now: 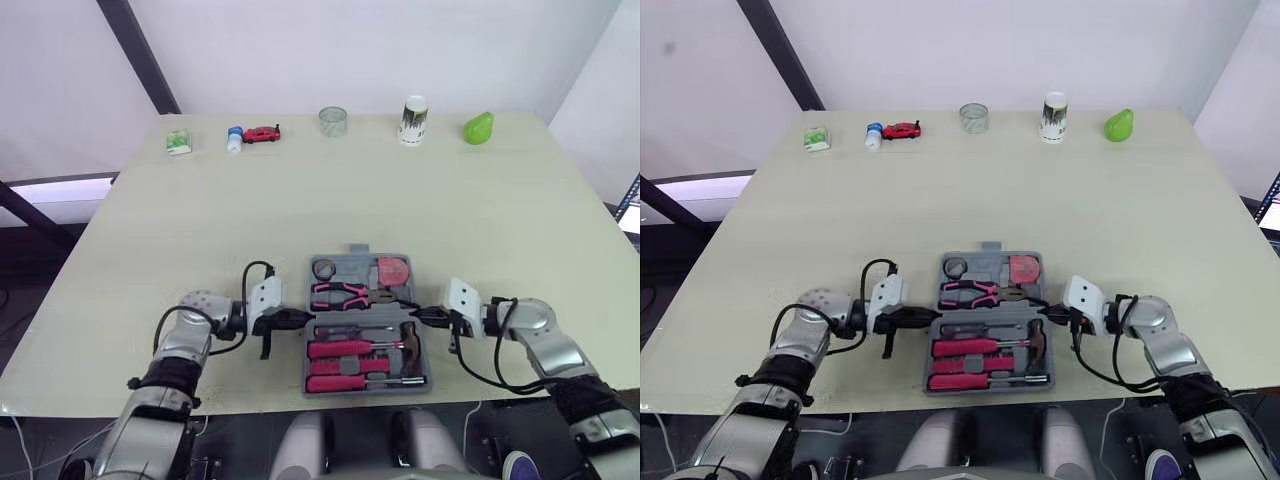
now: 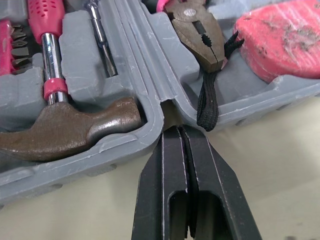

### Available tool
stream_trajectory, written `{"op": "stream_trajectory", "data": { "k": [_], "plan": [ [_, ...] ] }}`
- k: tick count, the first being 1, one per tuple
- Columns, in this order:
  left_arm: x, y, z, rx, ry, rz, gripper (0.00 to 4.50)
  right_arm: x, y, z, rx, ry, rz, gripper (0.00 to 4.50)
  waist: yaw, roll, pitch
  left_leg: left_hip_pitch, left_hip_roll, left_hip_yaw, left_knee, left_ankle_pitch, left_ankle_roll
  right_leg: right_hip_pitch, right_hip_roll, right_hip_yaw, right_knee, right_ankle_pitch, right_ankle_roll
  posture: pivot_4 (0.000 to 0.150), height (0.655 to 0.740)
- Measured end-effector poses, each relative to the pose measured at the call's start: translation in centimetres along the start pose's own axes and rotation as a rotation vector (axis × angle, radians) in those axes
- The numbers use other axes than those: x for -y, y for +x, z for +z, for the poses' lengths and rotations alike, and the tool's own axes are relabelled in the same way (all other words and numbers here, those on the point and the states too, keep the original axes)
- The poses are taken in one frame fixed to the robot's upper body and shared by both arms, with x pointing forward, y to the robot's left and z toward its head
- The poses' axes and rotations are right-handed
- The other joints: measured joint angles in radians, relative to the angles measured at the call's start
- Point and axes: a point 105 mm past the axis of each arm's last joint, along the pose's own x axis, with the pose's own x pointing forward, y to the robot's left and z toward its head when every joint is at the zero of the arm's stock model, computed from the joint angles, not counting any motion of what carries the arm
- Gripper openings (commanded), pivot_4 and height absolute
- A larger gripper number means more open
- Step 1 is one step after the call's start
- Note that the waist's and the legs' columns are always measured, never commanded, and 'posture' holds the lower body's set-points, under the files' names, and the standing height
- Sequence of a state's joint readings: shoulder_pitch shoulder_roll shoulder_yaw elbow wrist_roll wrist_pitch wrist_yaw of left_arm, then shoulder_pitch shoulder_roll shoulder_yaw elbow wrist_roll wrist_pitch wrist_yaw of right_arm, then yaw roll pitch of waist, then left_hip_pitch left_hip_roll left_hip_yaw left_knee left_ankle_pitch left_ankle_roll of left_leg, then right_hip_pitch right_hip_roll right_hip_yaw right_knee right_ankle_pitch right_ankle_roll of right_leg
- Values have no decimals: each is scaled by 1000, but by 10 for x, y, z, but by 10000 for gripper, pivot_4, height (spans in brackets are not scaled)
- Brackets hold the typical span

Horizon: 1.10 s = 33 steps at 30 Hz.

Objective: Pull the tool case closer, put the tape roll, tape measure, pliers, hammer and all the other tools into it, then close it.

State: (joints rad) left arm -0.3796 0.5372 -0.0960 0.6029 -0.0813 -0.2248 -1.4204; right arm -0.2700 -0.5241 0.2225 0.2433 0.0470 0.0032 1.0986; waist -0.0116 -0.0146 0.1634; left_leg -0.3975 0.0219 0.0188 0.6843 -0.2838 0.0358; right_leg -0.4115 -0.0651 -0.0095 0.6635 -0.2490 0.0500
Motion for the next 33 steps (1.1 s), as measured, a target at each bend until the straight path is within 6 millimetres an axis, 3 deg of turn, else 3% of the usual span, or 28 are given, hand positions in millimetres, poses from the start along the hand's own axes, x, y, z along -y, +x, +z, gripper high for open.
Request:
{"op": "stream_trajectory", "data": {
  "k": [12,33],
  "plan": [
    [13,-6,-2,-30,-28,-20,478,-17,0,-1,-15,25,30,0,0,0,0,0,0,0,0,0,0,0,0,0,0,0,0,1500,7400],
    [-1,-3,1,-16,-31,62,478,-7,4,0,6,-5,-24,0,0,0,0,1,0,0,1,0,0,1,1,0,1,0,0,1500,7400]
  ]
}}
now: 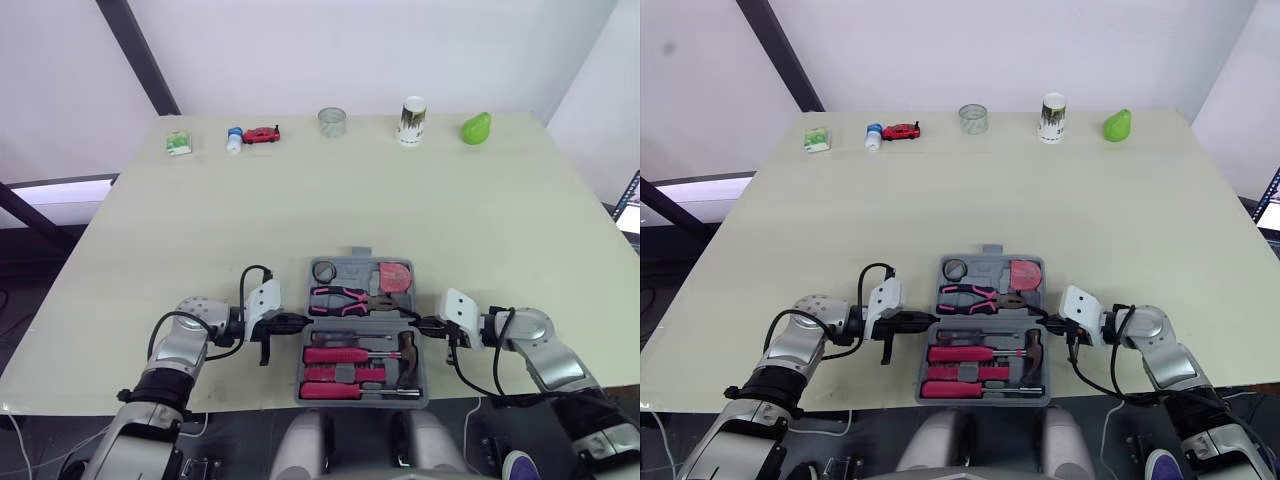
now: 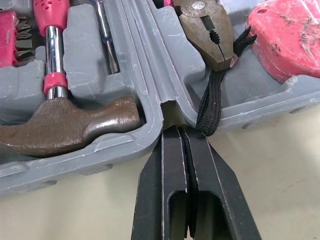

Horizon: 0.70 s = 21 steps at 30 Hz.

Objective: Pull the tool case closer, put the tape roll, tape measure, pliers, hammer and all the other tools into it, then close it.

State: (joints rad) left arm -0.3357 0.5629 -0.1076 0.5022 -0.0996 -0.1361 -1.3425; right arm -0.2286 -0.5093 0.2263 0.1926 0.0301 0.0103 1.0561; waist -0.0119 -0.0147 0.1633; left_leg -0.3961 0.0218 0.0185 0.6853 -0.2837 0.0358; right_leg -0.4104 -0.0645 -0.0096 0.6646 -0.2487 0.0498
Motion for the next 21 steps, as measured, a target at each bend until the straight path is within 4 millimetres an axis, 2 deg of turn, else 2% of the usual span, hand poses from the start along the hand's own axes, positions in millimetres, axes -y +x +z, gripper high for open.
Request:
{"op": "stream_trajectory", "data": {
  "k": [21],
  "plan": [
    [0,0,0,0,0,-4,478,9,3,1,10,-34,-41,0,0,0,0,0,0,0,0,0,0,0,0,0,0,0,0,1500,7400]
  ]
}}
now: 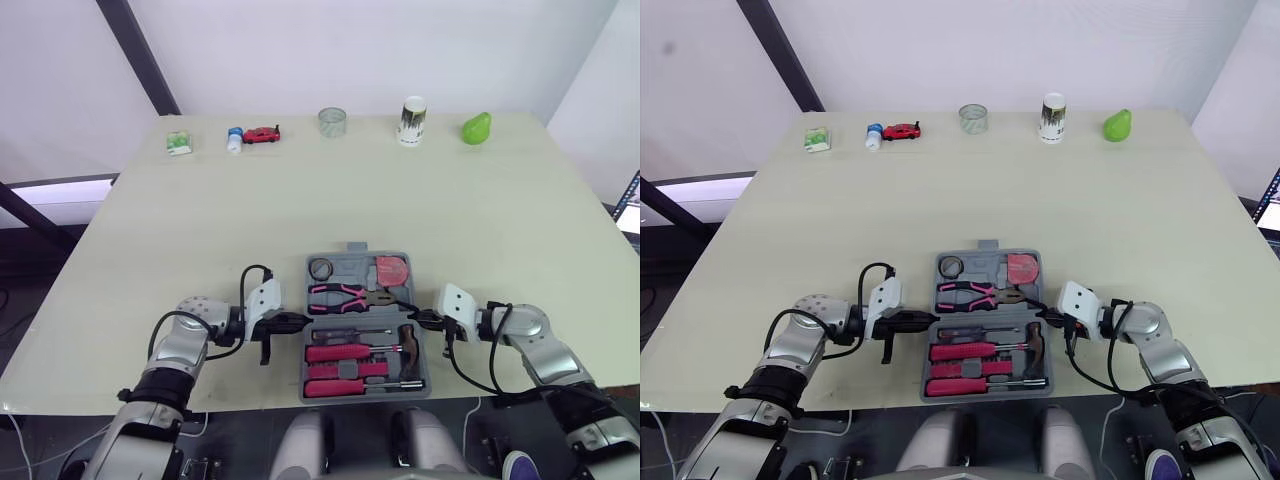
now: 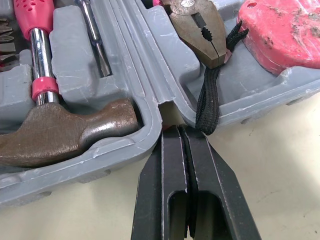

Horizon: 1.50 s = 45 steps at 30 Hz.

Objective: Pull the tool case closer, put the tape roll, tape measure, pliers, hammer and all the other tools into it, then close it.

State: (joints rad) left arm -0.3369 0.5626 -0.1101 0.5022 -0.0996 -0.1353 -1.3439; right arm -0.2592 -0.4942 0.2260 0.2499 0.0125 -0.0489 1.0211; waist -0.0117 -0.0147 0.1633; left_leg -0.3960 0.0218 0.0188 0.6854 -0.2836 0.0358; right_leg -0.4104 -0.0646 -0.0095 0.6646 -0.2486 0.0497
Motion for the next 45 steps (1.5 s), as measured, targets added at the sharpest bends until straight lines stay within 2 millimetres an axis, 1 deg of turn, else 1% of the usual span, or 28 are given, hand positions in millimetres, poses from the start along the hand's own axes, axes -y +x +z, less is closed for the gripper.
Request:
{"op": "stream_trajectory", "data": {
  "k": [6,9,19,27,31,36,37,38,39,40,41,42,43,45],
  "plan": [
    [0,-1,-1,-2,-2,1,478,1,2,1,9,-10,-7,0,-1,0,0,0,0,0,0,0,0,0,0,0,0,0,0,1500,7400],
    [0,-1,-1,-2,-3,1,478,4,4,2,7,-17,-11,0,-2,0,0,0,0,0,0,0,0,0,0,0,0,0,0,1500,7400],
    [-3,-2,-1,0,4,11,478,4,1,0,-13,-5,3,0,-1,0,0,1,0,0,0,0,0,0,0,0,0,0,0,1500,7400],
    [-15,-19,-2,-3,-4,93,478,3,-1,1,-21,39,18,0,0,0,0,0,0,0,0,0,0,0,0,0,0,0,0,1500,7400],
    [-17,-22,-1,11,-2,115,478,3,-2,0,-22,39,18,0,0,0,0,0,0,0,0,0,0,0,0,0,0,0,0,1500,7400],
    [-9,-30,11,76,17,112,478,9,-14,-4,-42,45,12,0,1,0,0,0,0,0,0,0,0,0,-1,0,0,0,0,1500,7400],
    [-7,-31,16,98,19,105,478,11,-18,-4,-36,65,8,0,1,0,0,0,1,0,0,0,0,0,-1,0,0,0,0,1500,7400],
    [0,-31,28,146,26,77,478,15,-25,-2,-17,114,0,0,1,0,0,0,1,0,0,0,0,0,-1,0,0,0,0,1500,7400],
    [3,-31,35,169,34,59,478,17,-28,-2,-12,137,-4,0,2,0,0,0,2,0,0,0,0,0,-2,0,0,0,0,1500,7400],
    [11,-31,46,204,33,27,94,22,-34,1,2,197,-6,2443,1,0,0,0,2,0,0,0,0,0,-2,0,0,0,0,1500,7400],
    [16,-30,51,217,35,8,0,24,-37,2,4,222,-4,5066,1,0,0,-1,2,0,0,0,0,0,-2,1,0,0,0,1500,7400],
    [24,-27,58,235,37,-26,0,29,-39,5,6,271,1,7553,-3,1,0,0,2,1,0,0,0,0,-2,1,0,0,0,1500,7400],
    [38,-19,68,254,42,-91,0,38,-44,12,19,320,-2,12476,-3,1,0,0,2,1,0,0,0,0,-2,2,0,0,1,1500,7400],
    [52,-10,72,257,23,-149,0,49,-44,25,49,381,7,21935,-5,1,0,1,2,1,0,0,0,0,-1,2,0,0,0,1500,7400]
  ]
}}
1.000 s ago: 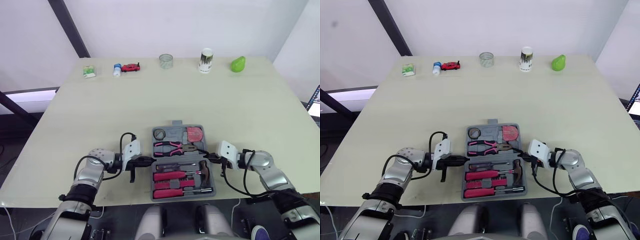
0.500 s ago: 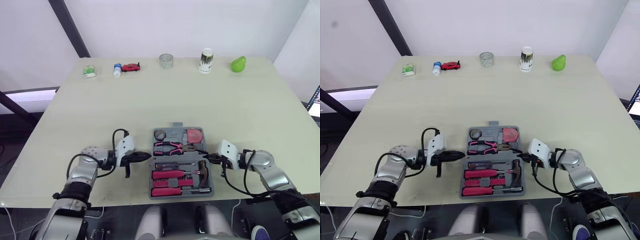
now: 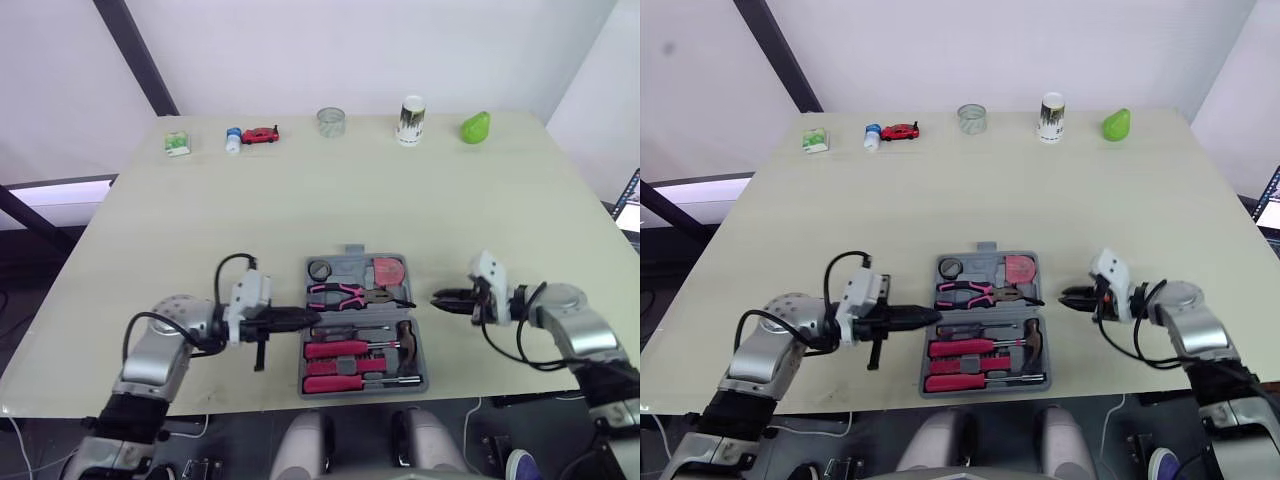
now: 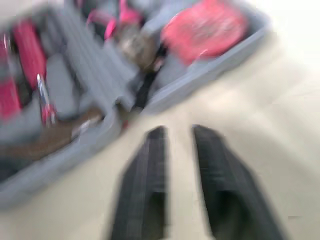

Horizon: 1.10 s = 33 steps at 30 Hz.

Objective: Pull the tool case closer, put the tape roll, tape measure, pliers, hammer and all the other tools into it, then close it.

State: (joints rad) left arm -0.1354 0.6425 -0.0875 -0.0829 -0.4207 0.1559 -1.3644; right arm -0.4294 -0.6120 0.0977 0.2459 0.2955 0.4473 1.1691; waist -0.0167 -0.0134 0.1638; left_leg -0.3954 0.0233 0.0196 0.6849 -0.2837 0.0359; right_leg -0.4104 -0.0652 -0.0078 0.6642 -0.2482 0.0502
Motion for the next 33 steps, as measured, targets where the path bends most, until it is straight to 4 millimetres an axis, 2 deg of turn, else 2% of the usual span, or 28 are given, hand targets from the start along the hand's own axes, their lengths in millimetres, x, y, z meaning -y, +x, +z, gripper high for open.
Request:
{"op": "stream_trajectory", "data": {
  "k": [3,4,5,9,12,16,21,26,33],
  "plan": [
    [9,8,-7,-22,-41,-23,0,8,7,16,24,94,11,36403,2,0,0,0,0,-1,0,0,0,0,1,-1,0,0,-1,1500,7400],
    [12,11,-11,-41,-57,-18,0,12,11,18,25,155,12,43132,3,0,0,0,-1,-1,0,0,0,0,1,-1,0,0,-1,1500,7400],
    [13,12,-11,-47,-63,-21,0,15,11,18,21,181,7,44433,5,0,0,-1,-1,-1,0,0,0,0,1,-1,0,0,-1,1500,7400],
    [24,13,-24,-134,-95,-23,0,31,23,14,-13,324,-14,44433,4,0,0,-1,-1,1,0,0,0,0,0,0,-1,0,-1,1500,7400],
    [28,12,-35,-198,-107,-18,0,36,34,8,-49,396,-18,44433,3,1,0,-1,-1,0,-1,0,0,0,0,0,-1,0,-1,1500,7400],
    [31,3,-54,-334,-110,-15,0,34,52,15,-88,428,11,44433,-6,1,0,0,-1,0,-2,0,0,-1,1,0,-1,0,-1,1500,7400],
    [28,8,-56,-322,-110,11,0,20,74,22,-57,516,112,44433,-13,1,0,0,-1,0,-2,0,0,0,1,0,-1,0,-1,1500,7400],
    [29,9,-56,-321,-114,10,0,17,74,21,-1,601,156,44433,-16,1,0,0,0,1,-2,0,0,-1,0,0,-1,0,-1,1500,7400],
    [29,9,-57,-317,-116,10,0,13,71,27,78,597,236,44433,-22,2,1,0,0,1,-2,0,0,-1,0,0,-1,0,-1,1500,7400]
  ]
}}
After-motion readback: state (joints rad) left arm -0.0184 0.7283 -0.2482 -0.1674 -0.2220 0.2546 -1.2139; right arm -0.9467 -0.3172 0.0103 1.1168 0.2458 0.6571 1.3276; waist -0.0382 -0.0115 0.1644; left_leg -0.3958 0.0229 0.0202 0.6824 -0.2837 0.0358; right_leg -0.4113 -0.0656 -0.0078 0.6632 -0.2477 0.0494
